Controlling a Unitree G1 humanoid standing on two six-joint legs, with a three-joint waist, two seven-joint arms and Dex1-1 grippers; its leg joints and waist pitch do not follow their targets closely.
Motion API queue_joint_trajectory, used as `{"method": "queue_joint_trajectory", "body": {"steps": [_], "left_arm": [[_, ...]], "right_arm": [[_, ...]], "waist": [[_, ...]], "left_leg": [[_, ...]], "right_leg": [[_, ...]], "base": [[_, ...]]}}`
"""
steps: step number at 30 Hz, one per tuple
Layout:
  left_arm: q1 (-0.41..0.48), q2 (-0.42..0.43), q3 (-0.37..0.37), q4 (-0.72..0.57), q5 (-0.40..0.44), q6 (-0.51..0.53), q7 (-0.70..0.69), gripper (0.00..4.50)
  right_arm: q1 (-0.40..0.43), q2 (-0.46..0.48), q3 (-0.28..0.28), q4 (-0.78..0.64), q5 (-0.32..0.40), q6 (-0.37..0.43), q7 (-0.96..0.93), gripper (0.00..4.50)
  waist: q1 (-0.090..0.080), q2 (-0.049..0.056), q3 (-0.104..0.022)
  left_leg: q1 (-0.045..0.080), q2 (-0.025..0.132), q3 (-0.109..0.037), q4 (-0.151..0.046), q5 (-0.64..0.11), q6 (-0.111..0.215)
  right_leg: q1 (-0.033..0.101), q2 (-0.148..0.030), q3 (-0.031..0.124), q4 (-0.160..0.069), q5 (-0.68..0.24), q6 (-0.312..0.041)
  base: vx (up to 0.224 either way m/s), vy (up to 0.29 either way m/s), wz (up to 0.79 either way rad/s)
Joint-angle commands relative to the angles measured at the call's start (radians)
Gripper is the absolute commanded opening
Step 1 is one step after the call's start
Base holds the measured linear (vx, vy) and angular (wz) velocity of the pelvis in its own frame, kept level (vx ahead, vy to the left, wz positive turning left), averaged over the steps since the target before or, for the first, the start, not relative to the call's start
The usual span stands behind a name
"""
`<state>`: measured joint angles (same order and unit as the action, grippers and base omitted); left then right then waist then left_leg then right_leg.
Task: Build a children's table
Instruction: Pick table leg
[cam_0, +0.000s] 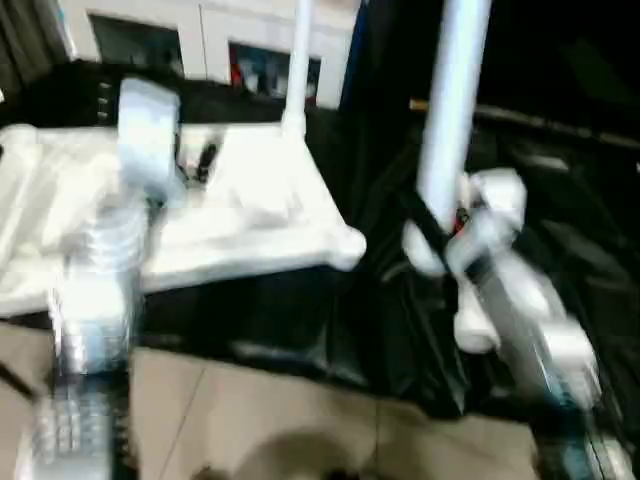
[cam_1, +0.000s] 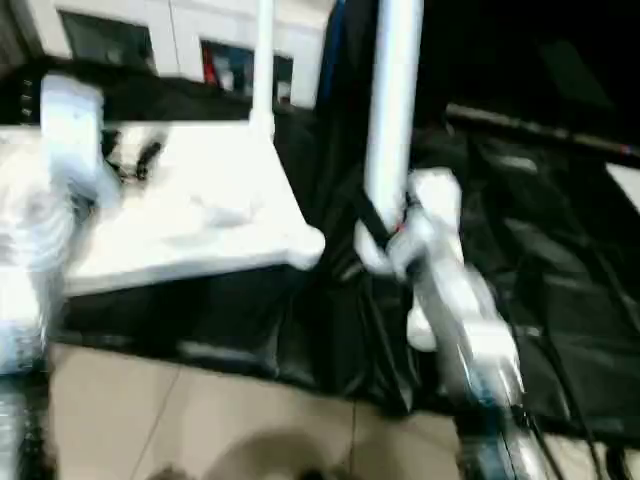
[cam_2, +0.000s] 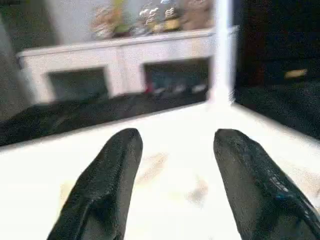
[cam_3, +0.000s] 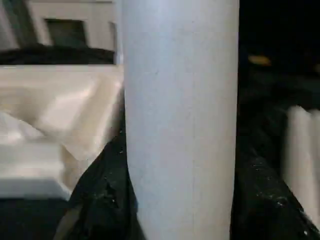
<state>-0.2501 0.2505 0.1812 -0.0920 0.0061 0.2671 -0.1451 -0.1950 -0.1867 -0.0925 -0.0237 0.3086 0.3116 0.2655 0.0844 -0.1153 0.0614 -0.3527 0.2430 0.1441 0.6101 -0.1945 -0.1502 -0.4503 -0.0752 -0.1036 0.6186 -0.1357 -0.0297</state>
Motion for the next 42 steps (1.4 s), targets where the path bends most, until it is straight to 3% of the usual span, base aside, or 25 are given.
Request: {"method": "queue_joint_trajectory", "body": {"steps": [1, 5, 6, 8, 10, 11, 16, 18, 19, 20, 21, 23, 24, 26, 27, 28, 30, 31, 32, 33, 35, 36, 37, 38, 42], "left_arm": [[0.063, -0.022, -0.028, -0.095, -0.002, -0.024, 0.010, 2.74], [0.109, -0.048, -0.058, -0.134, 0.001, 0.005, 0.027, 2.74], [0.116, -0.051, -0.066, -0.144, 0.016, 0.011, 0.039, 2.74], [0.128, -0.057, -0.078, -0.152, 0.027, 0.001, 0.044, 2.74], [0.138, -0.069, -0.085, -0.158, 0.027, -0.008, 0.043, 2.74], [0.142, -0.070, -0.092, -0.158, 0.035, -0.011, 0.043, 2.74], [0.141, -0.058, -0.106, -0.160, 0.049, -0.008, 0.039, 2.74], [0.137, -0.045, -0.114, -0.166, 0.057, 0.000, 0.037, 2.74], [0.137, -0.045, -0.114, -0.166, 0.057, 0.000, 0.037, 2.74], [0.130, -0.037, -0.119, -0.171, 0.066, 0.006, 0.034, 2.74], [0.127, -0.032, -0.121, -0.171, 0.073, 0.010, 0.032, 2.74], [0.125, -0.030, -0.123, -0.171, 0.078, 0.012, 0.031, 2.74], [0.123, -0.025, -0.125, -0.171, 0.079, 0.014, 0.026, 2.74], [0.122, -0.015, -0.125, -0.174, 0.080, 0.020, 0.020, 2.74], [0.122, -0.015, -0.125, -0.174, 0.080, 0.020, 0.020, 2.74], [0.122, -0.001, -0.120, -0.189, 0.074, 0.042, 0.009, 2.74], [0.121, 0.011, -0.116, -0.202, 0.070, 0.064, 0.000, 2.74], [0.121, 0.009, -0.109, -0.206, 0.056, 0.066, -0.004, 2.74], [0.115, 0.018, -0.109, -0.204, 0.052, 0.086, -0.020, 2.74], [0.115, 0.018, -0.109, -0.204, 0.052, 0.086, -0.020, 2.74], [0.101, 0.025, -0.109, -0.175, 0.017, 0.090, -0.059, 2.74], [0.091, 0.035, -0.119, -0.146, 0.000, 0.074, -0.092, 2.74], [0.084, 0.032, -0.118, -0.126, -0.019, 0.058, -0.106, 2.74], [0.067, 0.019, -0.117, -0.084, -0.057, 0.038, -0.129, 2.74], [0.031, -0.018, -0.116, 0.003, -0.121, -0.005, -0.190, 2.74]], "right_arm": [[0.021, 0.008, -0.034, -0.084, 0.011, 0.003, -0.054, 1.93], [0.056, 0.035, -0.034, -0.096, 0.026, -0.007, -0.064, 1.93], [0.066, 0.039, -0.029, -0.107, 0.023, 0.000, -0.061, 1.93], [0.081, 0.045, -0.023, -0.126, 0.023, 0.006, -0.054, 1.93], [0.095, 0.054, -0.015, -0.145, 0.028, 0.005, -0.048, 1.93], [0.104, 0.058, 0.005, -0.155, 0.022, -0.007, -0.041, 1.93], [0.111, 0.063, 0.027, -0.160, 0.020, -0.021, -0.026, 1.93], [0.116, 0.070, 0.035, -0.158, 0.022, -0.022, -0.018, 1.93], [0.116, 0.070, 0.035, -0.158, 0.022, -0.022, -0.018, 1.93], [0.122, 0.077, 0.048, -0.150, 0.015, -0.028, -0.005, 1.93], [0.124, 0.080, 0.054, -0.143, 0.017, -0.028, 0.003, 1.93], [0.125, 0.081, 0.058, -0.139, 0.019, -0.028, 0.008, 1.93], [0.127, 0.085, 0.066, -0.131, 0.013, -0.036, 0.008, 1.93], [0.129, 0.091, 0.075, -0.125, 0.010, -0.045, 0.012, 1.93], [0.129, 0.091, 0.075, -0.125, 0.010, -0.045, 0.012, 1.93], [0.128, 0.101, 0.096, -0.111, -0.004, -0.070, 0.016, 1.93], [0.122, 0.109, 0.113, -0.093, -0.016, -0.096, 0.025, 1.93], [0.114, 0.119, 0.113, -0.085, -0.005, -0.096, 0.032, 1.93], [0.100, 0.120, 0.119, -0.084, -0.008, -0.102, 0.040, 1.93], [0.100, 0.120, 0.119, -0.084, -0.008, -0.102, 0.040, 1.93], [0.084, 0.120, 0.128, -0.098, 0.008, -0.092, 0.068, 1.93], [0.076, 0.117, 0.134, -0.105, 0.008, -0.082, 0.074, 1.93], [0.073, 0.118, 0.133, -0.111, 0.021, -0.070, 0.080, 1.93], [0.066, 0.122, 0.129, -0.119, 0.044, -0.051, 0.090, 1.93], [0.049, 0.110, 0.125, -0.114, 0.071, -0.023, 0.116, 1.93]], "waist": [[-0.003, 0.015, -0.069], [-0.031, 0.053, -0.046], [-0.004, 0.074, -0.030], [0.062, 0.062, 0.001], [0.054, 0.002, -0.011], [0.101, 0.006, -0.028], [0.093, 0.057, -0.054], [0.050, 0.079, -0.065], [0.050, 0.079, -0.065], [0.036, 0.063, -0.068], [0.076, 0.023, -0.067], [0.120, 0.019, -0.073], [0.119, 0.025, -0.072], [0.106, 0.088, -0.091], [0.053, 0.128, -0.086], [0.025, 0.189, -0.104], [0.023, 0.153, -0.101], [0.011, 0.181, -0.102], [0.032, 0.174, -0.079], [0.027, 0.133, -0.091], [0.046, 0.071, -0.065], [0.067, 0.059, -0.074], [0.061, 0.070, -0.073], [0.050, 0.062, -0.073], [0.013, 0.126, -0.075]], "left_leg": [[-0.002, -0.039, 0.028, -0.056, -0.311, 0.017], [0.077, 0.010, -0.005, -0.089, -0.640, 0.065], [0.014, 0.098, -0.019, -0.195, -0.838, 0.077], [0.034, 0.115, 0.030, -0.216, -0.944, 0.094], [0.093, -0.028, 0.060, 0.007, -0.660, 0.027], [0.019, -0.041, 0.035, 0.090, -0.248, 0.108], [0.063, -0.019, 0.006, -0.084, -0.186, 0.097], [0.208, 0.067, -0.085, -0.130, -0.292, 0.232], [0.208, 0.067, -0.085, -0.130, -0.292, 0.232], [0.197, 0.046, -0.077, -0.109, -0.243, 0.363], [0.045, -0.107, 0.022, -0.017, -0.189, 0.317], [-0.065, -0.093, -0.026, 0.111, -0.136, 0.213], [-0.107, -0.092, -0.042, 0.091, -0.045, 0.159], [-0.074, -0.090, -0.048, -0.029, 0.159, 0.290], [0.076, -0.041, -0.181, -0.061, 0.077, 0.484], [0.154, -0.050, -0.281, -0.054, 0.157, 0.694], [0.139, -0.070, -0.328, -0.045, 0.184, 0.690], [0.155, -0.051, -0.284, -0.025, 0.244, 0.590], [0.097, -0.058, -0.251, -0.061, 0.333, 0.490], [0.108, -0.055, -0.244, -0.045, 0.444, 0.481], [0.006, -0.143, -0.119, -0.011, 0.237, 0.358], [0.005, -0.155, -0.096, 0.058, 0.020, 0.269], [-0.008, -0.134, -0.112, 0.046, 0.033, 0.233], [-0.016, -0.129, -0.088, 0.012, 0.091, 0.154], [0.023, -0.045, -0.102, -0.040, -0.001, 0.127]], "right_leg": [[0.057, -0.030, 0.009, -0.129, -0.662, 0.100], [0.075, 0.001, -0.080, -0.180, -0.707, 0.095], [0.159, -0.009, -0.055, 0.067, -0.424, -0.001], [0.143, -0.013, 0.010, 0.172, -0.407, -0.020], [0.091, -0.079, 0.069, -0.112, -1.065, 0.058], [0.175, -0.147, 0.174, -0.143, -1.169, 0.042], [0.212, -0.016, 0.087, -0.070, -0.451, -0.111], [0.101, -0.014, 0.049, 0.023, -0.240, -0.130], [0.101, -0.014, 0.049, 0.023, -0.240, -0.130], [0.101, -0.050, 0.069, 0.012, -0.129, -0.106], [0.265, -0.061, 0.158, -0.072, -0.048, -0.122], [0.353, -0.167, 0.256, -0.128, -0.030, -0.138], [0.370, -0.103, 0.200, -0.105, 0.121, -0.121], [0.362, -0.020, 0.024, -0.102, 0.172, 0.033], [0.211, 0.073, -0.064, 0.042, -0.120, 0.081], [0.129, 0.091, -0.036, 0.125, -0.404, 0.078], [0.067, 0.071, 0.015, 0.165, -0.347, 0.069], [0.033, 0.056, 0.033, 0.164, -0.272, 0.092], [0.028, 0.049, 0.048, 0.177, -0.111, 0.124], [0.010, 0.033, 0.071, 0.139, -0.029, 0.115], [0.087, -0.044, 0.177, -0.049, 0.174, 0.099], [0.103, -0.138, 0.259, -0.078, 0.026, 0.079], [0.126, -0.160, 0.259, -0.059, 0.126, 0.026], [0.132, -0.081, 0.196, -0.037, 0.346, -0.052], [0.083, -0.037, 0.129, -0.025, 0.016, -0.173]], "base": [[0.000, 0.000, 0.00], [0.000, 0.000, 0.00], [0.000, 0.000, 0.00], [0.011, -0.087, -0.05], [0.042, -0.110, -0.14], [0.063, -0.064, 0.01], [0.094, -0.035, 0.15], [0.173, -0.006, 0.09], [0.189, -0.031, 0.04], [0.172, -0.035, 0.03], [0.172, -0.035, 0.03], [0.219, 0.039, 0.15], [0.229, 0.068, 0.13], [0.134, 0.065, 0.11], [0.092, 0.071, 0.18], [0.139, 0.022, 0.16], [0.195, -0.013, 0.27], [0.127, 0.031, 0.28], [0.110, 0.015, 0.06], [0.110, 0.015, 0.06], [0.084, 0.001, 0.24], [0.073, -0.008, 0.36], [0.058, -0.042, 0.26], [0.030, -0.054, 0.07], [0.007, -0.013, 0.02]]}}
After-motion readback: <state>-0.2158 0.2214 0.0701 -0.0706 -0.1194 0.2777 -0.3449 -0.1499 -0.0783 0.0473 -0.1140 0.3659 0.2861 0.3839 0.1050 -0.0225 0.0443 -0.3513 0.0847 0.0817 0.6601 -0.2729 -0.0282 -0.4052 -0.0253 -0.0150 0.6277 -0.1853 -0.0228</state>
